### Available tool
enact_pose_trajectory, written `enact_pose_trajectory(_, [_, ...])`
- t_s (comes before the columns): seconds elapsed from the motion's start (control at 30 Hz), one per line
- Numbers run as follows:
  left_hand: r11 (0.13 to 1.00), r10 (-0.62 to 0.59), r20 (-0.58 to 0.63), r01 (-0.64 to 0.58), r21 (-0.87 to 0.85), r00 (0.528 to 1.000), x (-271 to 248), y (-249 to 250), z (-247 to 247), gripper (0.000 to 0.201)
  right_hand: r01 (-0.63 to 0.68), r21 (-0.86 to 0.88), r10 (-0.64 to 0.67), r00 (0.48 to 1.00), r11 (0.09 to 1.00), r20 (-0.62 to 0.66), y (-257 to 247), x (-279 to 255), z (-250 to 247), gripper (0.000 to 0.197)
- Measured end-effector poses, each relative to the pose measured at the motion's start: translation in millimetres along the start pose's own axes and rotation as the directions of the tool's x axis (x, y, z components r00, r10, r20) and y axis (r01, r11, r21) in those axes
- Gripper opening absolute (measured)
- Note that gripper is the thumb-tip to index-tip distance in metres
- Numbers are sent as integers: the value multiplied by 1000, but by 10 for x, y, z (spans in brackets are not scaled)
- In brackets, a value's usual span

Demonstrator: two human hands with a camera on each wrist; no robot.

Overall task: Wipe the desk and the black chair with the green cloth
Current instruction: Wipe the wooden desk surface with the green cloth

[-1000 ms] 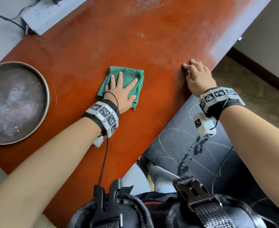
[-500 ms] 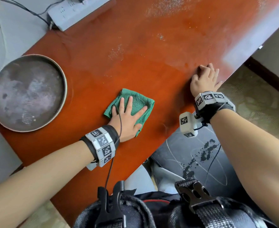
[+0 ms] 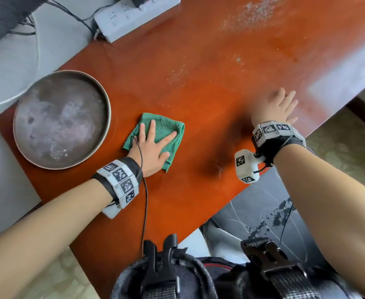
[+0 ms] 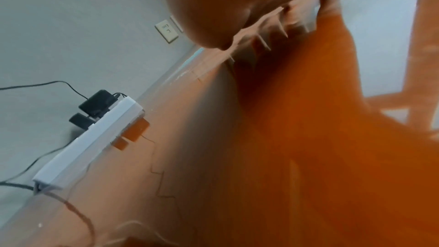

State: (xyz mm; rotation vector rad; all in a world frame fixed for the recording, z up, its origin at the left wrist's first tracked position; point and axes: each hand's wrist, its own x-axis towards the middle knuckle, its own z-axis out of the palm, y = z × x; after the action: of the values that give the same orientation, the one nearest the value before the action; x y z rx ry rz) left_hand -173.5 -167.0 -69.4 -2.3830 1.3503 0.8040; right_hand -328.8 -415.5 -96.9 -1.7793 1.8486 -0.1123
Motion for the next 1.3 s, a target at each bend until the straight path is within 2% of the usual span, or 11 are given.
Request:
enact_pose_trajectory(0.13, [998, -11, 31, 13, -54, 999, 225, -19, -179, 57, -69, 40, 70, 997, 997, -15, -77, 26, 37, 54])
enact_pose_trajectory(0.3, [993, -22, 20, 24, -114, 1000, 633, -2, -451, 54, -82, 38, 84, 996, 996, -42, -78, 25, 77, 53])
enact_pose_trajectory(0.73, [990, 68, -56, -74, -118, 996, 1305, 177, -919, 52, -104, 38, 106, 992, 994, -71, -75, 32, 151, 56])
enact_pose_trajectory(0.9, [976, 70, -41, -77, -204, 997, 1338, 207, -1024, 48, -158, 71, 164, 982, 985, -88, -177, 46, 126, 56])
enact_pose_trajectory(1.07, [983, 101, 14, -97, -157, 995, 1169, -67, -955, 54, -234, 269, 288, 940, 934, -185, -405, 98, 40, 49])
enact_pose_trajectory(1.13, [984, 72, 37, -65, -166, 997, 1086, -187, -914, 57, -182, 262, 230, 959, 948, -165, -531, 71, 51, 51])
enact_pose_trajectory(1.23, [979, 5, 57, 7, -206, 998, 958, -292, -829, 59, -53, 179, 68, 995, 982, -77, -735, -28, 176, 53])
enact_pose_trajectory(1.3, [971, -31, 62, 45, -235, 998, 900, -308, -777, 58, 35, 108, -34, 999, 994, -13, -838, -94, 282, 55])
